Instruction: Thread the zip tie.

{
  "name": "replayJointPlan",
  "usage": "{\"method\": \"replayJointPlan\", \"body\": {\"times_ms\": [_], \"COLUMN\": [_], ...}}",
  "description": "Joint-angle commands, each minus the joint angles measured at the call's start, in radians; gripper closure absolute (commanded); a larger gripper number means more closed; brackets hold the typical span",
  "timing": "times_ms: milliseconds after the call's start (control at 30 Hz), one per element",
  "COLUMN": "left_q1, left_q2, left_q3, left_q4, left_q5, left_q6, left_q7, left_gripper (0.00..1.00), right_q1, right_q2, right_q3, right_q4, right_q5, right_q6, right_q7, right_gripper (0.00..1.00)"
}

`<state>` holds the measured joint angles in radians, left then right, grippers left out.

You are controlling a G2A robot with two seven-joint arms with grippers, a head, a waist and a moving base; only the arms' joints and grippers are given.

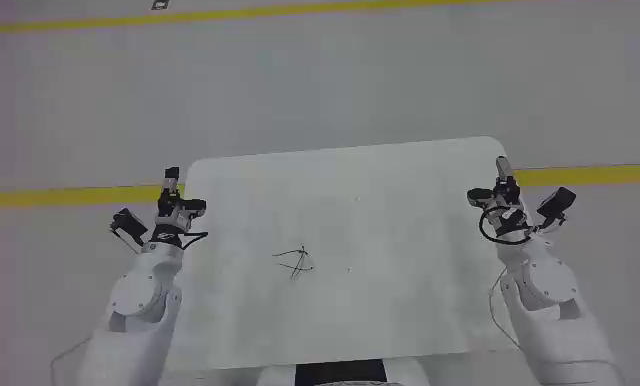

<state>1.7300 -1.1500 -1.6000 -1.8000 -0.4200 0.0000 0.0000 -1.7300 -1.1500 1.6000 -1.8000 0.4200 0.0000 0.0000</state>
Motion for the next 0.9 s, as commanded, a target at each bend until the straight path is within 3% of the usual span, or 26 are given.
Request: {"method": "replayJointPlan", "body": {"times_ms": [0, 33, 67, 100, 133, 167, 200, 233, 267, 300, 333, 367, 400, 500, 600, 700, 733, 767, 867], "left_q1": [0.0, 0.0, 0.0, 0.0, 0.0, 0.0, 0.0, 0.0, 0.0, 0.0, 0.0, 0.0, -0.002, -0.007, -0.007, -0.003, -0.004, -0.008, -0.008], "left_q2": [0.0, 0.0, 0.0, 0.0, 0.0, 0.0, 0.0, 0.0, 0.0, 0.0, 0.0, 0.0, 0.001, 0.005, 0.012, 0.02, 0.02, 0.02, 0.02], "left_q3": [0.0, 0.0, 0.0, 0.0, 0.0, 0.0, 0.0, 0.0, 0.0, 0.0, 0.0, 0.0, 0.0, 0.006, 0.002, 0.008, 0.011, 0.017, 0.017], "left_q4": [0.0, 0.0, 0.0, 0.0, 0.0, 0.0, 0.0, 0.0, 0.0, 0.0, 0.0, 0.0, -0.002, -0.009, -0.022, -0.035, -0.041, -0.05, -0.05], "left_q5": [0.0, 0.0, 0.0, 0.0, 0.0, 0.0, 0.0, 0.0, 0.0, 0.0, 0.0, 0.0, 0.016, 0.12, 0.219, 0.352, 0.364, 0.386, 0.386], "left_q6": [0.0, 0.0, 0.0, 0.0, 0.0, 0.0, 0.0, 0.0, 0.0, 0.0, 0.0, 0.0, -0.002, -0.027, -0.02, 0.032, 0.051, 0.034, 0.034], "left_q7": [0.0, 0.0, 0.0, 0.0, 0.0, 0.0, 0.0, 0.0, 0.0, 0.0, 0.0, 0.0, -0.002, -0.029, -0.103, -0.148, -0.143, -0.147, -0.147], "left_gripper": [0.0, 0.0, 0.22, 0.0, 0.0, 0.0, 0.22, 0.0, 0.0, 0.0, 0.22, 0.22, 0.0, 0.0, 0.0, 0.0, 0.0, 0.0, 0.0], "right_q1": [0.0, 0.0, 0.0, 0.0, 0.0, 0.0, 0.0, 0.0, 0.0, 0.0, 0.0, 0.0, 0.0, 0.0, 0.0, 0.0, 0.0, 0.0, 0.0], "right_q2": [0.0, 0.0, 0.0, 0.0, 0.0, 0.0, 0.0, 0.0, 0.0, 0.0, 0.0, 0.0, 0.0, 0.0, 0.0, 0.0, 0.0, 0.0, 0.0], "right_q3": [0.0, 0.0, 0.0, 0.0, 0.0, 0.0, 0.0, 0.0, 0.0, 0.0, 0.0, 0.0, 0.0, 0.0, 0.0, 0.0, 0.0, 0.0, 0.0], "right_q4": [0.0, 0.0, 0.0, 0.0, 0.0, 0.0, 0.0, 0.0, 0.0, 0.0, 0.0, 0.0, 0.0, 0.0, 0.0, 0.0, 0.0, 0.0, 0.0], "right_q5": [0.0, 0.0, 0.0, 0.0, 0.0, 0.0, 0.0, 0.0, 0.0, 0.0, 0.0, 0.0, 0.0, 0.0, 0.0, 0.0, 0.0, 0.0, 0.0], "right_q6": [0.0, 0.0, 0.0, 0.0, 0.0, 0.0, 0.0, 0.0, 0.0, 0.0, 0.0, 0.0, 0.0, 0.0, 0.0, 0.0, 0.0, 0.0, 0.0], "right_q7": [0.0, 0.0, 0.0, 0.0, 0.0, 0.0, 0.0, 0.0, 0.0, 0.0, 0.0, 0.0, 0.0, 0.0, 0.0, 0.0, 0.0, 0.0, 0.0], "right_gripper": [0.22, 0.22, 0.0, 0.22, 0.22, 0.0, 0.0, 0.0, 0.22, 0.22, 0.0, 0.22, 0.0, 0.0, 0.0, 0.0, 0.0, 0.0, 0.0]}}
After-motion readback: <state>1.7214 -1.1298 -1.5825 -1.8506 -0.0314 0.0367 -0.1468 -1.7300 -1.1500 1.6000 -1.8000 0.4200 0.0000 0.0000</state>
